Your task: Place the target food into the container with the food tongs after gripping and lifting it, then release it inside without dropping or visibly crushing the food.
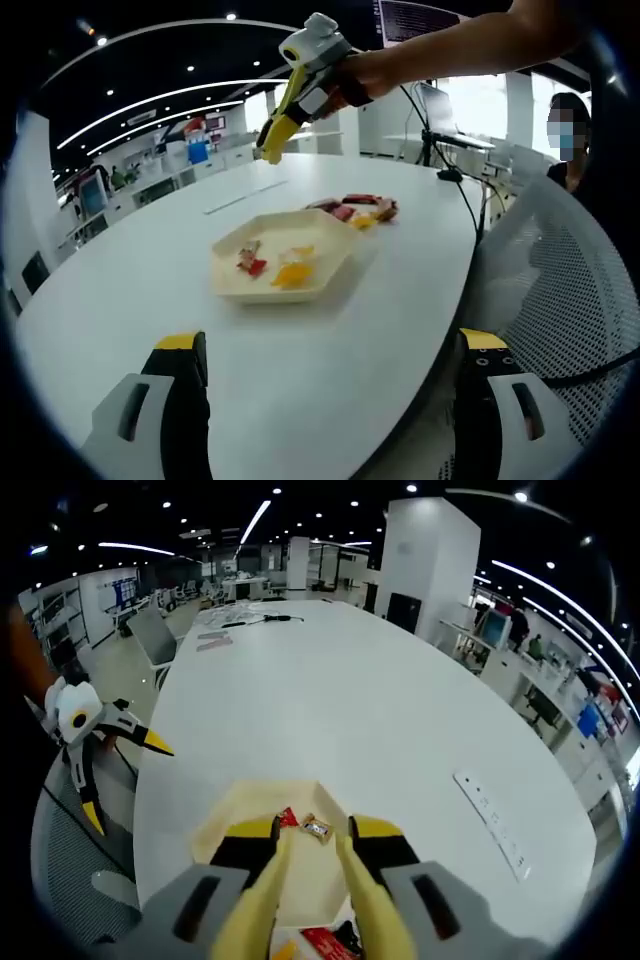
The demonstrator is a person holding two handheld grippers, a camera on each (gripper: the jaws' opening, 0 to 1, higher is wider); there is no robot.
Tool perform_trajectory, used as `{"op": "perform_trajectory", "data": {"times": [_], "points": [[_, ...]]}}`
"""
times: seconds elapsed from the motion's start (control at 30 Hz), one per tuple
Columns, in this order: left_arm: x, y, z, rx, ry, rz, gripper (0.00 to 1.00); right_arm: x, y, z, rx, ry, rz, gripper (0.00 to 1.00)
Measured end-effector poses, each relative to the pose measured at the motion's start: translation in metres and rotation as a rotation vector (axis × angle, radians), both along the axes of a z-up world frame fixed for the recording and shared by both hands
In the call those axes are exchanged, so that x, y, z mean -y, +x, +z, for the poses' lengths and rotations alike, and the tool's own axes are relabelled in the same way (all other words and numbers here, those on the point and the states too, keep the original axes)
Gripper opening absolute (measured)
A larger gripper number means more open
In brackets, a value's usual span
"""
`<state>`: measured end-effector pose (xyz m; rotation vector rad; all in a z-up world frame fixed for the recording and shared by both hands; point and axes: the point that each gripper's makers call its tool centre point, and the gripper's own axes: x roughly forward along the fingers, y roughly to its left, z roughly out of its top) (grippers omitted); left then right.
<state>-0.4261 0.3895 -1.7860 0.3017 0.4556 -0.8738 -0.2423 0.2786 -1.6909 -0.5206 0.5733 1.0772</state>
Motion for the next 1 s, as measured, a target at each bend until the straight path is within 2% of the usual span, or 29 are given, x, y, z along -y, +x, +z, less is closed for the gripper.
{"op": "perform_trajectory", "data": {"times": [0.27, 0.83, 1.0], "points": [[-0.001, 0.000, -0.001, -0.005, 0.007, 0.005, 1.00, 0.018, -0.003, 0.008, -0.006, 0.014, 0.004, 0.27], [-0.001, -0.001, -0.004, -0.009, 0.025, -0.006, 1.00, 0.070, 0.002, 0.023, 0.029, 0.020, -0.026, 0.28], [-0.002, -0.001, -0.006, -0.012, 0.034, -0.001, 1.00, 0.082, 0.001, 0.025, 0.051, 0.014, -0.005, 0.27]]}}
